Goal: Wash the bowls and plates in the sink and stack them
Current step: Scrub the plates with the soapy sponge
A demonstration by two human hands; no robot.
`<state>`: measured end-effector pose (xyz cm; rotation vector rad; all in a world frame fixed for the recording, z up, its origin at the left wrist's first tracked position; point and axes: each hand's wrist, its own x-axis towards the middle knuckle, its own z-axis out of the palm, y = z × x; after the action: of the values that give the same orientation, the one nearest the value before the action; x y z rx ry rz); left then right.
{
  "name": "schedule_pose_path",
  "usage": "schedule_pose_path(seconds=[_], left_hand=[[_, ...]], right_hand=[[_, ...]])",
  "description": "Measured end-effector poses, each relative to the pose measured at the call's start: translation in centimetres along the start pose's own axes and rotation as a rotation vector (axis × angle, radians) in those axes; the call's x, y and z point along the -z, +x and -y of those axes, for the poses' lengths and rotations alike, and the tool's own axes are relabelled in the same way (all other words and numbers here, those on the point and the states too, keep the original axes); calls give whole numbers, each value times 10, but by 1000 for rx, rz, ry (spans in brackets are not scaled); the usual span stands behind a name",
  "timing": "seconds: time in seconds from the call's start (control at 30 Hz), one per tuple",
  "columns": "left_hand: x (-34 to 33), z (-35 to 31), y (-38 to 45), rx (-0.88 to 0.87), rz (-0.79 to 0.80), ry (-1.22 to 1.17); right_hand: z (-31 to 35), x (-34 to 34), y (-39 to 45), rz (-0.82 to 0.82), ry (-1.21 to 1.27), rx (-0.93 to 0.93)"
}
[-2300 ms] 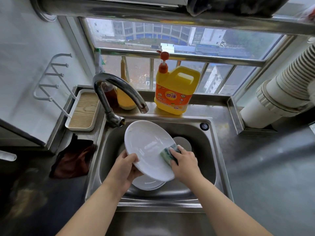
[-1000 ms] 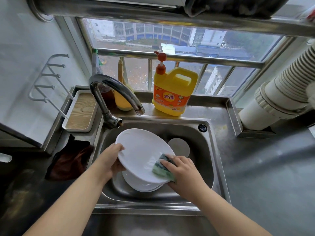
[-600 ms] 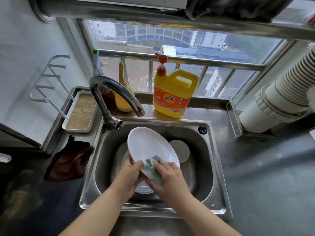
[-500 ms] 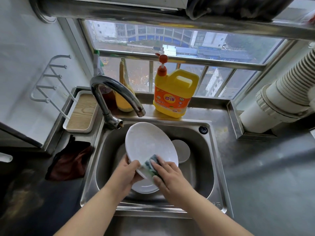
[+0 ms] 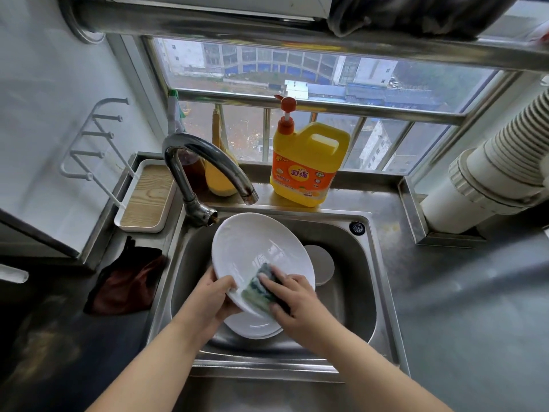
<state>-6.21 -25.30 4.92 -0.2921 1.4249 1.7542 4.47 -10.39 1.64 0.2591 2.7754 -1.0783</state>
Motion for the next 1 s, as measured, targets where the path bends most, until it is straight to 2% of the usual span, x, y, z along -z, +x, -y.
schedule_pose_path(seconds=[0.07,0.13,0.2,0.33,0.4,0.5,0.6,0.67,0.73,0.87,0.93,1.0], left_hand=[[3,-1,-2,20,-10,22],[2,1,-4,41,-2,52],[-1,2,-6,47,10,72],[-8,3,-5,27,32,62],[-7,3,-7,27,42,42],[-2,4,-9,26,11,3],[-1,4,-13,36,29,38],[-3,3,-14,41,51,61],[-4,3,-12,36,44,30],[-2,2,-8,20,60,10],[1,2,-8,21,56,-5],[3,1,-11,23,23,-11]], right_hand=[[-16,6,8,-67,-110,-121],[-27,15,17,-64,-237,-326],[-22,16,19,-67,-224,-389],[24,-3,8,-71,40,-85],[32,-9,4,-64,89,-15],[4,-3,12,-116,14,-45],[-30,12,17,-94,-159,-324],[-32,14,17,-84,-199,-385],[-12,12,13,-92,-121,-303],[32,-7,0,-59,48,-18],[28,-6,2,-45,41,13],[7,1,7,-75,-31,-30]])
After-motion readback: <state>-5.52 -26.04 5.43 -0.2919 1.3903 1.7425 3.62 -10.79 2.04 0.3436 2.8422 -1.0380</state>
